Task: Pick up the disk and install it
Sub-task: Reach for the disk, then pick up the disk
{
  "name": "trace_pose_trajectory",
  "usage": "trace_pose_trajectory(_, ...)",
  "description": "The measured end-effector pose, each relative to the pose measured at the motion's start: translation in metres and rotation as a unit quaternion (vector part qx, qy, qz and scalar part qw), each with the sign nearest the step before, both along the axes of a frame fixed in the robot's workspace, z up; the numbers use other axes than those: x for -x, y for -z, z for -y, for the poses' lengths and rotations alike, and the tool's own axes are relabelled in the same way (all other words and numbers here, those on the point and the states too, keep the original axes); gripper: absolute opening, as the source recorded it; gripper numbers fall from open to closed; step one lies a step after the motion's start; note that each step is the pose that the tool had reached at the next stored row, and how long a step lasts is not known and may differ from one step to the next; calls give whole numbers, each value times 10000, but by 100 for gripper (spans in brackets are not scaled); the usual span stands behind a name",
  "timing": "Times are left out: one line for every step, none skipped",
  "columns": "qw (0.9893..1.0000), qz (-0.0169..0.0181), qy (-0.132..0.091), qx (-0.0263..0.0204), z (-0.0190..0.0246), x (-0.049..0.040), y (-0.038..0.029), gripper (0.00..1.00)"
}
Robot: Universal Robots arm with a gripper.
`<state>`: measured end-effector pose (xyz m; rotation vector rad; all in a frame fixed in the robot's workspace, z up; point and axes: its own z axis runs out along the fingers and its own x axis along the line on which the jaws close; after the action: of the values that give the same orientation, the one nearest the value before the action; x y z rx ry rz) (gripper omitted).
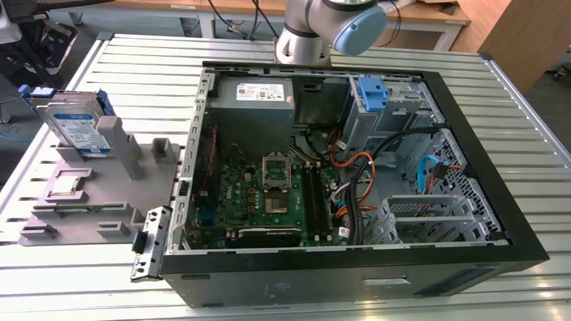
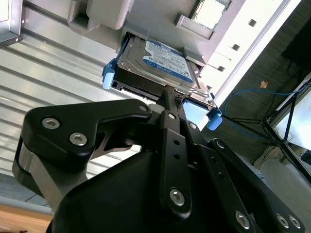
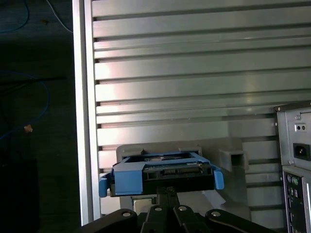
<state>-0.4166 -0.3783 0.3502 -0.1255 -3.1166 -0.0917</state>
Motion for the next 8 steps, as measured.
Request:
trace_pose_trajectory(10000,1,0,0,-1,4,3,11)
trace_pose_trajectory(10000,0,0,0,-2,8,6,11)
trace_pose_trajectory(10000,0,0,0,-3,10,9,11)
trace_pose_trajectory(10000,-1,0,1,-3,11,10,11)
trace_pose_trajectory(10000,-1,0,1,-3,11,10,11)
trace_pose_trajectory(10000,-2,0,1,-3,11,10,11)
trace_pose_trajectory(10000,-1,0,0,-3,11,16,11)
trace_pose_trajectory(10000,0,0,0,-3,11,21,11)
